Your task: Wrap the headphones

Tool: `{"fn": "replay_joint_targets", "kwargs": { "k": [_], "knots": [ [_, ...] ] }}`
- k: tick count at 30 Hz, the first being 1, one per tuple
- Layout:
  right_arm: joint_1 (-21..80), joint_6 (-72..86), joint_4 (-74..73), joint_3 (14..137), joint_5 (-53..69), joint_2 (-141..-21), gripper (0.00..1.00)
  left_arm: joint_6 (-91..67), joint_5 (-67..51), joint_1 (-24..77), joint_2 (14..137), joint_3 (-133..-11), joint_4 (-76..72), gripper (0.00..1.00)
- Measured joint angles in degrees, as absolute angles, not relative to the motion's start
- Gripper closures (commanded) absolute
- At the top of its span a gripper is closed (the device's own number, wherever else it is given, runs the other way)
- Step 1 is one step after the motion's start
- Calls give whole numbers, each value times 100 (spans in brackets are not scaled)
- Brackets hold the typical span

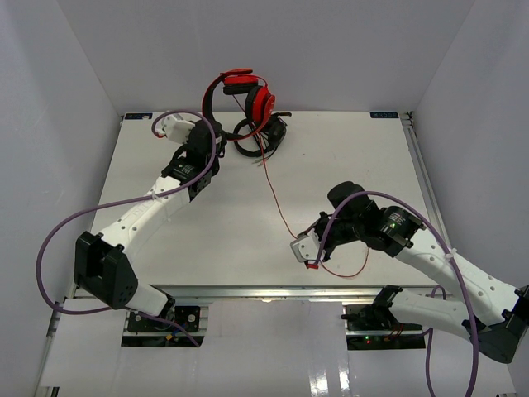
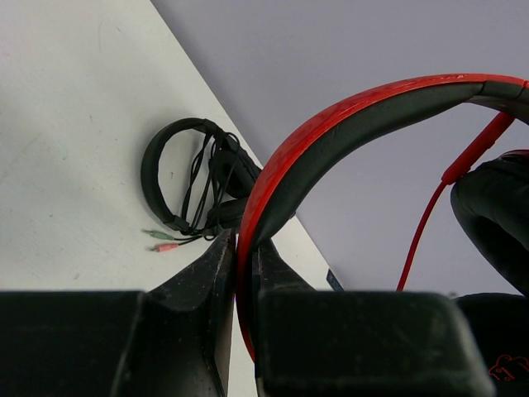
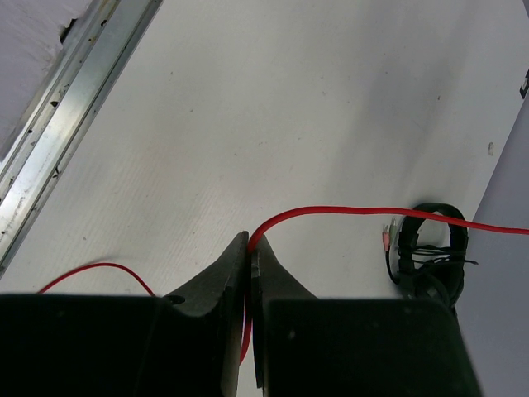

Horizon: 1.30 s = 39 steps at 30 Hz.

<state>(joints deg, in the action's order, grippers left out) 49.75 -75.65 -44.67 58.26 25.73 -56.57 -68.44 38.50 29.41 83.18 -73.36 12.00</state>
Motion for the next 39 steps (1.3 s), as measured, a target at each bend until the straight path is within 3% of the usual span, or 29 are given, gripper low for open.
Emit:
{"fn": "replay_joint_targets", "kwargs": {
  "k": [13, 25, 39],
  "knots": [
    [4989, -7564, -4177, 5673, 2280, -5661, 92, -7126, 3381, 2941, 7987, -7078, 857, 100],
    [4989, -7703, -4336, 5555, 2344, -5454, 92, -6585, 3714, 2934, 7916, -7158, 925, 100],
    [4989, -7757, -4390, 6949, 2108, -5252, 92, -5219, 4352, 2871, 8544, -6874, 1041, 100]
  ]
}}
